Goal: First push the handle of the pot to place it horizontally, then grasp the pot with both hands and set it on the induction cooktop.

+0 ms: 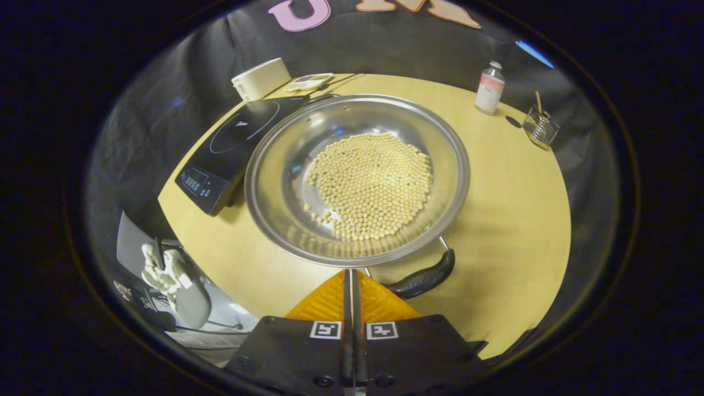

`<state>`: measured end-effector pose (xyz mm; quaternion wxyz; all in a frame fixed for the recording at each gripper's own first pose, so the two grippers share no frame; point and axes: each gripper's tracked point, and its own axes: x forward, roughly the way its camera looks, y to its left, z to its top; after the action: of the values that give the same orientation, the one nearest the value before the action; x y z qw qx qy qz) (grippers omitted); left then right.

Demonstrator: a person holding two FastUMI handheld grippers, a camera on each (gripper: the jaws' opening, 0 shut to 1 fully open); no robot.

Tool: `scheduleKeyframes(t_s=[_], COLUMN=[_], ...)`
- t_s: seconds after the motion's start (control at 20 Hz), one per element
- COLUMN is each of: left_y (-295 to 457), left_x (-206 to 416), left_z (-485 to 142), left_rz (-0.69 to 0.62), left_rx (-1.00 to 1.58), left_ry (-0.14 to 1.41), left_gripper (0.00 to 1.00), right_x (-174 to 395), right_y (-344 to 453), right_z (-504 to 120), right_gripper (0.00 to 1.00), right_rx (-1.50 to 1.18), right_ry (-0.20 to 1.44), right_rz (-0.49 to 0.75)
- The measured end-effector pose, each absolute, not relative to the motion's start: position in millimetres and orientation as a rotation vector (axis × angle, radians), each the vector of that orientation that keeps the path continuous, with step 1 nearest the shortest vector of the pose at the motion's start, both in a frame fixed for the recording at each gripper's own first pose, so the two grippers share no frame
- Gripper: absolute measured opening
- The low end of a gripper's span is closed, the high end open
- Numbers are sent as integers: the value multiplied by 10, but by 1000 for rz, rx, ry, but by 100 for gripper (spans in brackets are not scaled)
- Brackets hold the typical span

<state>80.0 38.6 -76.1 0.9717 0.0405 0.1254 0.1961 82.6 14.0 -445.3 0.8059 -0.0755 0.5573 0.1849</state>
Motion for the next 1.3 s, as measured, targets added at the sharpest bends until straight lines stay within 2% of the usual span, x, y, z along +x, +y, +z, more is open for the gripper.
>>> scheduleKeyframes(t_s=[0.35,0.4,0.65,0.7,0.75,0.95,1.2,1.25,1.3], left_y=[356,351,300,271,233,35,-224,-264,-262], left_x=[767,761,812,838,868,1077,1515,1599,1670], left_z=[-740,-739,-791,-818,-862,-1251,-1995,-2137,-2250], left_rz=[404,405,400,392,380,292,110,74,53], left_rx=[95,98,98,89,72,-38,-171,-194,-208], left_ry=[251,250,259,265,276,350,521,560,591], left_gripper=[98,98,98,98,100,98,97,97,96], right_x=[1090,1121,1403,1428,1490,1726,1764,1742,1779], right_y=[-215,-254,-475,-523,-558,-766,-776,-779,-769], right_z=[-4455,-4451,-4459,-4475,-4474,-4475,-4437,-4381,-4331], right_gripper=[3,0,3,0,0,2,3,0,3], right_rx=[-173,-175,-179,-176,-169,-169,-118,-114,-100], right_ry=[1180,1177,1170,1174,1174,1165,1184,1180,1152], right_rz=[330,321,281,274,267,205,125,105,85])
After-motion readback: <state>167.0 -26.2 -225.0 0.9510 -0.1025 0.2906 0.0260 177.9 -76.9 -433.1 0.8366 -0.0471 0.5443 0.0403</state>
